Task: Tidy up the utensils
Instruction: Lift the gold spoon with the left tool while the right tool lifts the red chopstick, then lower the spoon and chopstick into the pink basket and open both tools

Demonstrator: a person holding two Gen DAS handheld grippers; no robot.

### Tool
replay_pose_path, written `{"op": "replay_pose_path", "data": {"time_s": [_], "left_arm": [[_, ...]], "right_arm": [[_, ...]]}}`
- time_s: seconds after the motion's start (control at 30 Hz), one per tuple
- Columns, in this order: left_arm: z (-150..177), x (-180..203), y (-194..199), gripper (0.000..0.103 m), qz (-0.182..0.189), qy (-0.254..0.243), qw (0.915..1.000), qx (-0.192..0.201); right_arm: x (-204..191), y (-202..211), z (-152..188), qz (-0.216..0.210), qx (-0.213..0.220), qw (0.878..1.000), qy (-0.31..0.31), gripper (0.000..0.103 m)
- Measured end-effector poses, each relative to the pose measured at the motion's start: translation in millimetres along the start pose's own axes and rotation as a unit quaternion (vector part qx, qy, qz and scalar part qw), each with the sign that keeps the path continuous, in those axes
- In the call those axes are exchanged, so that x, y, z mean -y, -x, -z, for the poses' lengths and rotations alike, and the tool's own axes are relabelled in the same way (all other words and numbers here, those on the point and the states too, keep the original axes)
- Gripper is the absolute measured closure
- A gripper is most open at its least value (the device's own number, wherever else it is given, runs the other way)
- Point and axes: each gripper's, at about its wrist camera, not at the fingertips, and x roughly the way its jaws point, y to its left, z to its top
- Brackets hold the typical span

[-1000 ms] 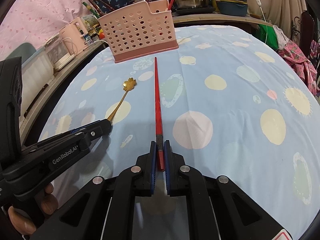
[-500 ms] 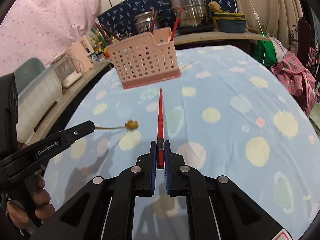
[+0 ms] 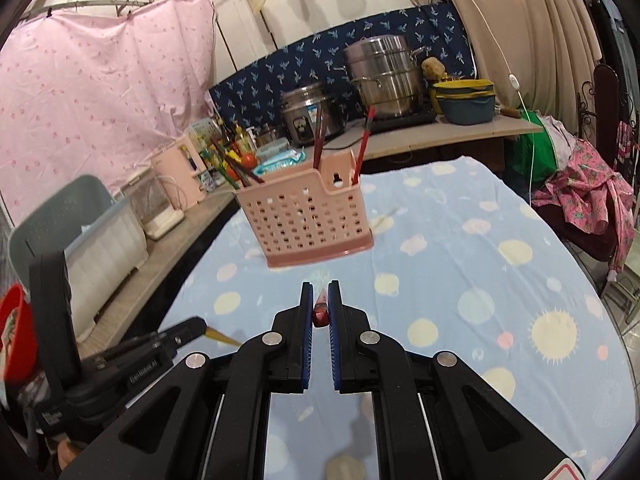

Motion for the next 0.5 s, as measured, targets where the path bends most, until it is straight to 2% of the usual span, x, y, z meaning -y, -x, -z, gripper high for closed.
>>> {"op": "replay_pose_path", "data": {"time_s": [0.27,0.5], "left_arm": [[-18.3,-6.5,7.8,0.102,0.004,0.004,0.9999,0.012],[-54.8,-11.6,23.9,0.102,-0.004,-0.004,0.9988,0.048]], "right_arm": [[2.1,6.1,-34.8,-0.005,0.032,0.999,-0.001,0.096],[3.9,5.6,-67.5,-0.008,0.054,0.999,0.003,0.096]]}}
